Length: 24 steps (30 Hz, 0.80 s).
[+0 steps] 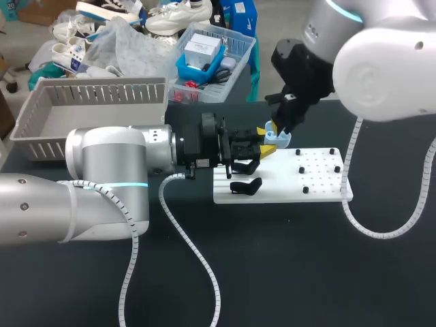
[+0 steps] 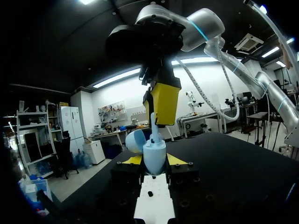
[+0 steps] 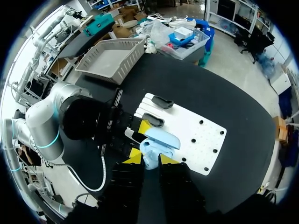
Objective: Pick up each earbud case from the left stands, insert the matching earbuds, close the lid, and place the case in the box.
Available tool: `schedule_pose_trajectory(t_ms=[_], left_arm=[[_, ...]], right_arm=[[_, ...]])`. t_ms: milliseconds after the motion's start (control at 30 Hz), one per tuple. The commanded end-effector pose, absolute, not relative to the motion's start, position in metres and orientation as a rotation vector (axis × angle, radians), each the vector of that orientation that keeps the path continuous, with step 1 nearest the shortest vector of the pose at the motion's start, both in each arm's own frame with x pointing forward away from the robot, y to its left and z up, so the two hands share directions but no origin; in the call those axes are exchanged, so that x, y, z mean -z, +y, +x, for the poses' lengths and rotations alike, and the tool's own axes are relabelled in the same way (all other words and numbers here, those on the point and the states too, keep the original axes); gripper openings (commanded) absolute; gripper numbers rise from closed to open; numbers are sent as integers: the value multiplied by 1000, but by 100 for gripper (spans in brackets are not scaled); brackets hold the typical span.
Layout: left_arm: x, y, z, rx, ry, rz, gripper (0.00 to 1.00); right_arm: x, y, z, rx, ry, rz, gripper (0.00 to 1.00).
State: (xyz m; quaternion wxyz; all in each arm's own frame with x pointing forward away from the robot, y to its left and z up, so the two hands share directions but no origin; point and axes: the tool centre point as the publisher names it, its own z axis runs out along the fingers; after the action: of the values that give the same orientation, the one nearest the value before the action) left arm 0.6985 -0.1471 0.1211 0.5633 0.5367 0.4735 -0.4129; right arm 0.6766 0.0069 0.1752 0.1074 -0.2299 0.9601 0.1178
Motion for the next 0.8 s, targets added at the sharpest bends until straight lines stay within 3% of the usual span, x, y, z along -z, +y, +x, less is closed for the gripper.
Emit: schedule_pose_trajectory(t_ms=[33, 800], left_arm=[[-120, -147, 699, 971, 1113, 1261, 0], [-120, -147, 699, 971, 1113, 1261, 0]], right_arm=[[-174, 9, 682, -350, 2836, -691, 0], [-171, 17, 685, -357, 2832, -735, 0]])
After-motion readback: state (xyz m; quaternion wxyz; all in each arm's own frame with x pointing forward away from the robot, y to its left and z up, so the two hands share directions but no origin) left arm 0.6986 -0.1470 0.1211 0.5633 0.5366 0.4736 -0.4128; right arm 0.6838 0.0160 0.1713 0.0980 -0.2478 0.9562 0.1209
